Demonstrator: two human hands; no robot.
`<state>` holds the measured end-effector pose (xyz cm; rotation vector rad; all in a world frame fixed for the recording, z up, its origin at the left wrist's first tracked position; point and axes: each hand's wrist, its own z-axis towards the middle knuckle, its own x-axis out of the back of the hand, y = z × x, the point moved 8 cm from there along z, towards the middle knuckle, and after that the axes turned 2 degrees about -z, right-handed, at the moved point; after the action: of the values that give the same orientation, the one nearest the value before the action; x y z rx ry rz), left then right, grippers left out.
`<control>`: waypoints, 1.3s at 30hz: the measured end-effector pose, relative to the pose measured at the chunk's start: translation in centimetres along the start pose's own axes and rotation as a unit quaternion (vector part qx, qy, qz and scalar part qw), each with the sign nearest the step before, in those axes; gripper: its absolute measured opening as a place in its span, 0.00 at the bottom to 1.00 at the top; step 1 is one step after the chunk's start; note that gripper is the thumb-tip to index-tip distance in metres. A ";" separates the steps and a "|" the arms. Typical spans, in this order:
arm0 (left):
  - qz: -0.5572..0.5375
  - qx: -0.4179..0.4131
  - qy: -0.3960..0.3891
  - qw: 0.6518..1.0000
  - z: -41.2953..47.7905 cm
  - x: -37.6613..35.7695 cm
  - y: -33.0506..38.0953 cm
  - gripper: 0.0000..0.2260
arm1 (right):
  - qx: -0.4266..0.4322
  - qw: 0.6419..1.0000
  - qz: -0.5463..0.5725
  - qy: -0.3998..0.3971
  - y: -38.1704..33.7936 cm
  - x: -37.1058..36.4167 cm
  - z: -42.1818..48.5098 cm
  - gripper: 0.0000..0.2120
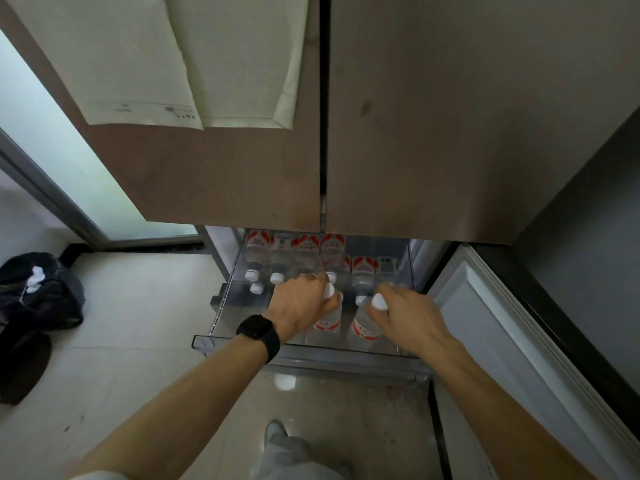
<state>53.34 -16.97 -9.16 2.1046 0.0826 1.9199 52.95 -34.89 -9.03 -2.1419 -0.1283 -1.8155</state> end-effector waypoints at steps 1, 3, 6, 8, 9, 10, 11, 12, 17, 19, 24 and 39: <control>-0.011 -0.002 0.004 1.000 -0.1 -0.2 -0.1 0.18 | 0.006 1.000 0.007 0.012 -0.2 -0.3 0.3 0.14; -0.048 0.001 0.006 0.999 -0.1 -0.8 -0.6 0.18 | 0.018 0.999 0.041 0.024 -0.7 -1.2 0.5 0.12; -0.122 0.027 -0.002 0.992 -0.3 -1.9 -1.5 0.18 | 0.012 0.992 0.123 0.031 -0.7 -2.2 0.3 0.09; -0.148 0.029 -0.013 0.989 -0.4 -2.5 -1.8 0.20 | -0.011 0.986 0.165 0.037 -0.1 -2.9 0.1 0.11; -0.151 0.025 -0.023 0.988 -0.4 -2.8 -1.9 0.21 | -0.025 0.982 0.181 0.041 0.3 -3.3 0.0 0.13; -0.155 0.022 -0.031 0.987 -0.5 -2.9 -1.9 0.23 | -0.040 0.979 0.195 0.047 0.7 -3.6 -0.1 0.16; -0.165 0.023 -0.036 0.985 -0.5 -3.1 -2.1 0.25 | -0.054 0.975 0.208 0.052 1.1 -3.9 -0.2 0.19; -0.177 0.029 -0.039 0.983 -0.4 -3.3 -2.4 0.28 | -0.066 0.971 0.222 0.056 1.3 -4.1 -0.3 0.23; -0.263 0.066 -0.057 0.961 -0.4 -5.0 -2.9 0.46 | -0.104 0.948 0.299 0.020 2.1 -7.0 0.1 0.40; -0.292 0.070 -0.070 0.951 -0.2 -5.9 -2.6 0.48 | -0.095 0.946 0.311 -0.009 2.0 -8.6 1.0 0.40; -0.319 0.083 -0.063 0.942 0.2 -7.1 -2.0 0.32 | -0.096 0.925 0.368 -0.003 1.4 -9.5 1.9 0.44; -0.297 0.054 -0.005 0.953 -1.4 -5.8 -2.9 0.26 | -0.150 0.928 0.340 0.013 1.4 -8.8 1.3 0.19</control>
<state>51.77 -15.32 -15.37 1.8597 0.7435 1.5601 52.98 -34.61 -18.01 -1.9777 0.8440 -1.4976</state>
